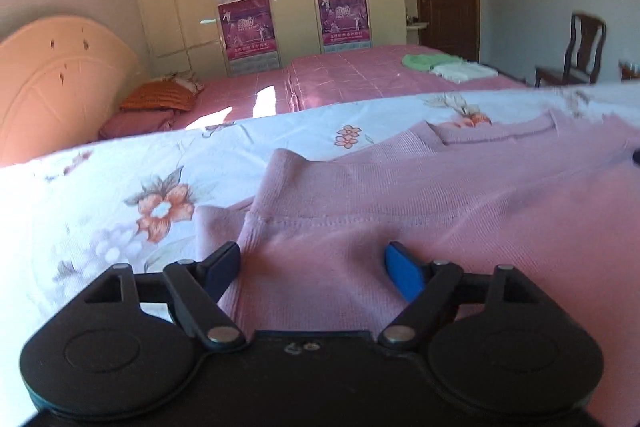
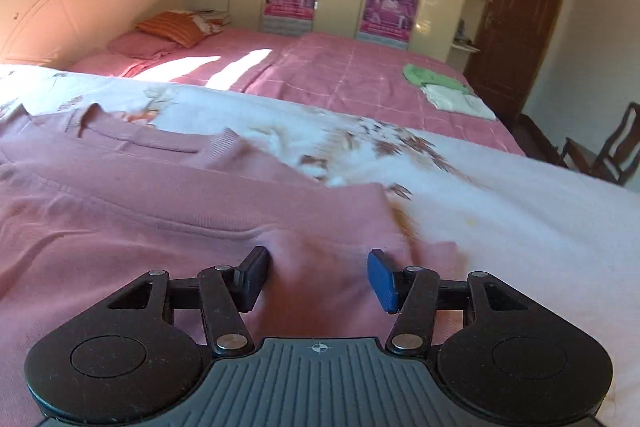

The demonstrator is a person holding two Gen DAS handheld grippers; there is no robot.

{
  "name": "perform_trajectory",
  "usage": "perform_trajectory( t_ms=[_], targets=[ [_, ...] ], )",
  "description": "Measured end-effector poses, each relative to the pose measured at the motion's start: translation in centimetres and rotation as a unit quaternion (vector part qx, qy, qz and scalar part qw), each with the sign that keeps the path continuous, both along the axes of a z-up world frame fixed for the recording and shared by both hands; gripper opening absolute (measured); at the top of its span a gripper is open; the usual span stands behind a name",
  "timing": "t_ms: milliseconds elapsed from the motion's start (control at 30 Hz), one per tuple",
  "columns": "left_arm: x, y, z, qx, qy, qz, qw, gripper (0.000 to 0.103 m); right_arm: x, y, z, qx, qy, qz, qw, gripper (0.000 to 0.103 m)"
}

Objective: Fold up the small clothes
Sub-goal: 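Open both tools and release the hem near the collar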

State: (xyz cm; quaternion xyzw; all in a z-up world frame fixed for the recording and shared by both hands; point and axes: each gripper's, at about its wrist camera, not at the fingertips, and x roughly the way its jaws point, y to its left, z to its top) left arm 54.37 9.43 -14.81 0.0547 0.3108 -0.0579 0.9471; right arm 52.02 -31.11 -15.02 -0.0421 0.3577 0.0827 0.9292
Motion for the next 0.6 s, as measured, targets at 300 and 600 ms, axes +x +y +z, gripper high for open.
perform_trajectory(
  t_ms=[300, 600],
  targets=[
    [-5.6, -6.9, 3.8, -0.062, -0.048, -0.050, 0.9957, 0.078, -7.0, 7.2, 3.5, 0.051, -0.063, 0.096, 0.992, 0.054],
    [-7.9, -8.1, 2.8, -0.050, -0.006, -0.045, 0.9977, 0.078, -10.1, 8.9, 2.7, 0.028, -0.059, 0.098, 0.993, 0.054]
  ],
)
